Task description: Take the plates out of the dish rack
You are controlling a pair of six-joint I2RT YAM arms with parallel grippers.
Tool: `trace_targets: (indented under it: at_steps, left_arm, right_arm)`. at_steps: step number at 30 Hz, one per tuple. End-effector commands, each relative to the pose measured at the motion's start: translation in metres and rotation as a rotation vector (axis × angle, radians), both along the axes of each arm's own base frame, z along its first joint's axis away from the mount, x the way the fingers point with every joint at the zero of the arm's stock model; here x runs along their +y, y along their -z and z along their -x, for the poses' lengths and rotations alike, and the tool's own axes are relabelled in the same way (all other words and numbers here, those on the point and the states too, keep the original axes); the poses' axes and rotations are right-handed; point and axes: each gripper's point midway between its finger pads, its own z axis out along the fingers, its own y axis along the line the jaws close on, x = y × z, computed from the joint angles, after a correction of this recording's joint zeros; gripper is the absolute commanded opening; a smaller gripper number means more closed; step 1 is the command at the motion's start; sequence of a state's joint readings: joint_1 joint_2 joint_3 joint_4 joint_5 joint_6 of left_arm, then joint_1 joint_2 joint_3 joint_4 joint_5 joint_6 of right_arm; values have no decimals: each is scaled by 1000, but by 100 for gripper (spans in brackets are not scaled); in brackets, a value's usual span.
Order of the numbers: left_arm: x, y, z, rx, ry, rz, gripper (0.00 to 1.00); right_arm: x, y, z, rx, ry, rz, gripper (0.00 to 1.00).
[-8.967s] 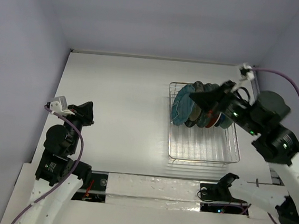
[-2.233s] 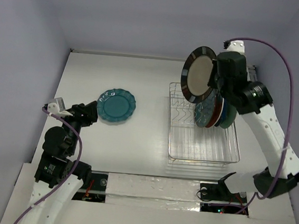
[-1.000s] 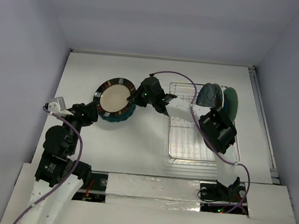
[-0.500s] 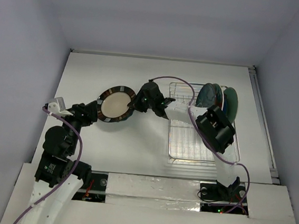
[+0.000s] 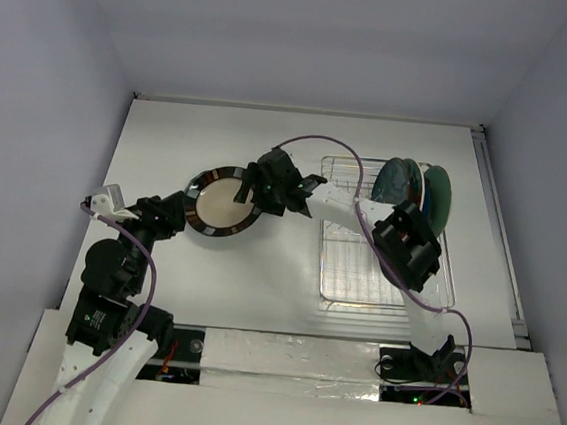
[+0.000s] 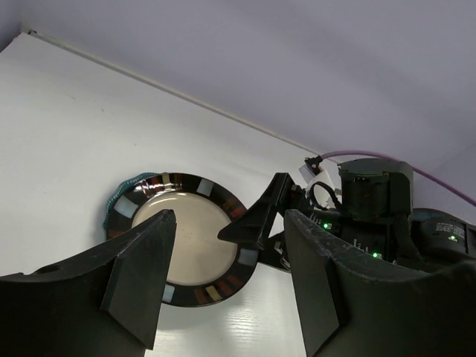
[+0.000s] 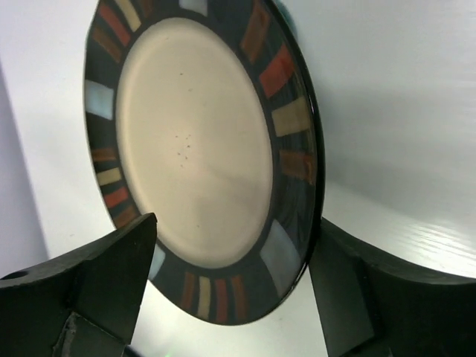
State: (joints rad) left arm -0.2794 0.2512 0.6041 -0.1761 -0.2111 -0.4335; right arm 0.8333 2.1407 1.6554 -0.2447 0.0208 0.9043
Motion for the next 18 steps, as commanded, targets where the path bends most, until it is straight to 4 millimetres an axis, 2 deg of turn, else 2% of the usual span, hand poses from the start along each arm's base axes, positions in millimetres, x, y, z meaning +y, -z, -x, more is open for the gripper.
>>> trace_targets:
  at_steps: [1, 5, 7, 10, 12, 14, 15, 17, 18]
  left_arm:
    - [1, -16, 1, -57, -1, 17, 57]
    - [1, -16, 1, -59, -1, 15, 57]
    - [1, -17, 2, -60, -1, 16, 57]
    - [1, -17, 2, -62, -1, 16, 57]
    - [1, -16, 2, -60, -1, 16, 57]
    - [1, -16, 1, -57, -1, 15, 57]
    - [1, -17, 1, -60, -1, 16, 57]
    - [1, -16, 1, -59, -1, 15, 57]
    - [1, -16, 1, -59, -1, 15, 57]
  right_arm:
    - [-18, -19, -9, -94, 28, 123, 86]
    - [-27, -6, -9, -87, 16, 195, 92]
    - [-19, 3, -3, -72, -17, 198, 94]
    - [-22, 3, -5, -84, -9, 207, 93]
    - [-24, -17, -2, -128, -4, 197, 89]
    - [-33, -38, -4, -176, 17, 195, 81]
    - [-40, -61, -2, -213, 17, 188, 79]
    - [-53, -80, 1, -243, 30, 211, 76]
    - [-65, -103, 6, -284, 34, 206, 74]
